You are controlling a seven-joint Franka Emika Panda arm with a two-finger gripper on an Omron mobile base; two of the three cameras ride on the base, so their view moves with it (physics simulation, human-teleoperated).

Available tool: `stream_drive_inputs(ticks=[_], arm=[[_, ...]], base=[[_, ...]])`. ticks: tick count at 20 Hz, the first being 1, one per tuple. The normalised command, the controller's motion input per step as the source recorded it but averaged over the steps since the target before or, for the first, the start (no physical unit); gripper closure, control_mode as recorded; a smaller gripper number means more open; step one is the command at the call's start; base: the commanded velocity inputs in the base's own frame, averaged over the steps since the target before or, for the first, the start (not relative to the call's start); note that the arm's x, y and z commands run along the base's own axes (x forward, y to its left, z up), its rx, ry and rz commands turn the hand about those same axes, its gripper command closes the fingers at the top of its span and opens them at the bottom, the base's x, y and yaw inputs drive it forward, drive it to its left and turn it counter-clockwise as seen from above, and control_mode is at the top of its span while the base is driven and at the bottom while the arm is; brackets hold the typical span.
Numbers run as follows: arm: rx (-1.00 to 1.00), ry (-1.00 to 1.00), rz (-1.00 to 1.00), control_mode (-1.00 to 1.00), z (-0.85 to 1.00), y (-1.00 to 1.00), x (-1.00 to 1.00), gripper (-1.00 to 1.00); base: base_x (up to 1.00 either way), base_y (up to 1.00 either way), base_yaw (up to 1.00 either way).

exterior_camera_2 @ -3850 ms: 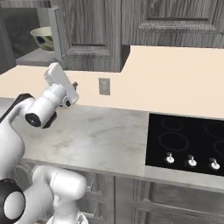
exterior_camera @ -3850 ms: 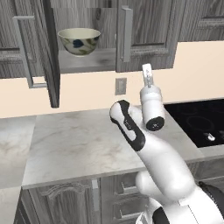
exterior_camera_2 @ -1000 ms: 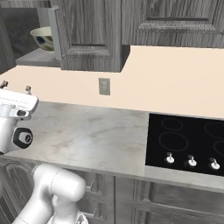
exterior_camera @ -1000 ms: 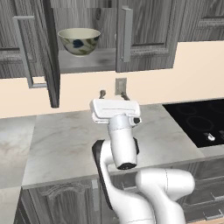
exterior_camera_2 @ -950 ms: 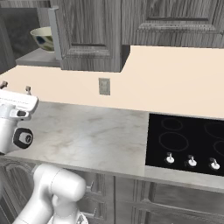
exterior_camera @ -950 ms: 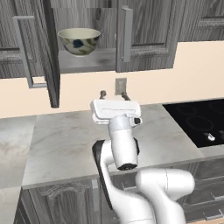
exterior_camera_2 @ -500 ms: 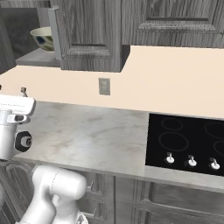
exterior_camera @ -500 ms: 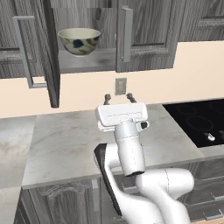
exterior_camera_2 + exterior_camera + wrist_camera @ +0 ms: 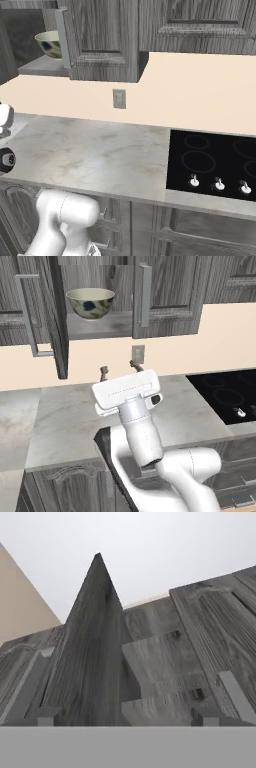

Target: Open the cabinet. Pick the bowls from the counter and place them in the cabinet. Then close the cabinet.

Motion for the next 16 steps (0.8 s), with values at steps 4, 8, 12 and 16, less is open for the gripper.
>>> stream_drive_inputs(ticks=[4, 8, 12, 16], arm=[[-0.11, 0.00, 0.00, -1.00, 0.19, 0.79, -0.62, -1.00], [-0.08, -0.03, 0.00, -1.00, 0.09, 0.61, -0.54, -1.00], [-0.02, -0.03, 0.00, -1.00, 0.00, 0.64, -0.60, -1.00], [-0.02, 0.00, 0.00, -1.00, 0.00, 0.67, -0.49, -1.00]], base=[[0.00, 0.00, 0.00], [0.00, 0.00, 0.00], [0.00, 0.00, 0.00], [0.00, 0.00, 0.00]])
